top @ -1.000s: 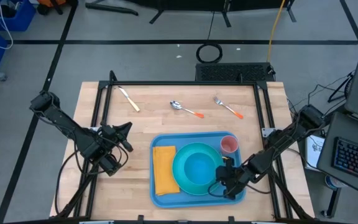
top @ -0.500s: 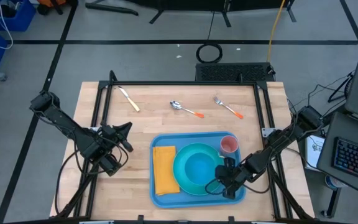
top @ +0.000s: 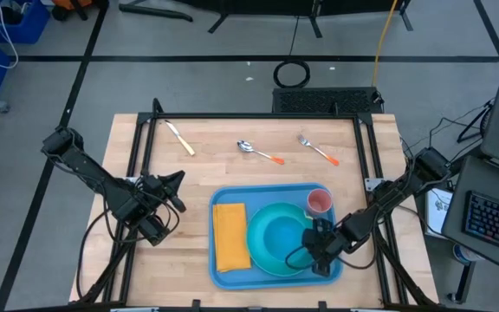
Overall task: Set up tray
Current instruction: Adjust the blue plate on the blue serving tray, then put the orange fork on the yellow napkin
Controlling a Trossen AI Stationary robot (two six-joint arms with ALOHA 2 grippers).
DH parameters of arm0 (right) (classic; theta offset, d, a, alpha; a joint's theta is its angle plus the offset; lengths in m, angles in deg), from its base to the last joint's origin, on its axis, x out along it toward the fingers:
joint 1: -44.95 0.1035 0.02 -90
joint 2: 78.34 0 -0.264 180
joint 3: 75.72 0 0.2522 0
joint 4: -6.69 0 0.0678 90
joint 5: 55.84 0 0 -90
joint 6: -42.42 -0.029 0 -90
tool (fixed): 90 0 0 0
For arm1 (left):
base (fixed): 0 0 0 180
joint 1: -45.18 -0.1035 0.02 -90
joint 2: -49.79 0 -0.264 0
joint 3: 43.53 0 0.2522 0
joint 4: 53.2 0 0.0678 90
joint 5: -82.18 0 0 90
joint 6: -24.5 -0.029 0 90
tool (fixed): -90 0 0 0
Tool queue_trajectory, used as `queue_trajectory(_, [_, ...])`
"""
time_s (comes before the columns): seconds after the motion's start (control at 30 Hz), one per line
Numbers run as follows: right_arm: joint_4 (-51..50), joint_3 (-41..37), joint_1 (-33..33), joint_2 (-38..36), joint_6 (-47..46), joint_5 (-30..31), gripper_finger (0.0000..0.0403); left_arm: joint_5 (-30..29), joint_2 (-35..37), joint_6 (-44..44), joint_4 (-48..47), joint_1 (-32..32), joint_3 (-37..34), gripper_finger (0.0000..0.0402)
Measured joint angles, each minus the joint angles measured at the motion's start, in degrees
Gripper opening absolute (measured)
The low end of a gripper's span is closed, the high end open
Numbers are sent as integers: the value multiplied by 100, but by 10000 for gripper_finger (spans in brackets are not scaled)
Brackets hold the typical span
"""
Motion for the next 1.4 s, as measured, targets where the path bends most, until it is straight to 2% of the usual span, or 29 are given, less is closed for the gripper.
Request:
queue_trajectory(0.67, [-97,0,291,-68,254,140,3,17,-2,-17,7,0,0,31])
queue_trajectory(1.1, [81,0,443,-472,922,220,75,35,0,-28,13,0,0,31])
queue_trajectory(1.3, [240,0,466,-923,1067,689,92,38,0,-27,14,0,0,31])
queue_trajectory(1.4, [650,0,409,-1196,1288,961,95,79,-2,-26,17,0,0,31])
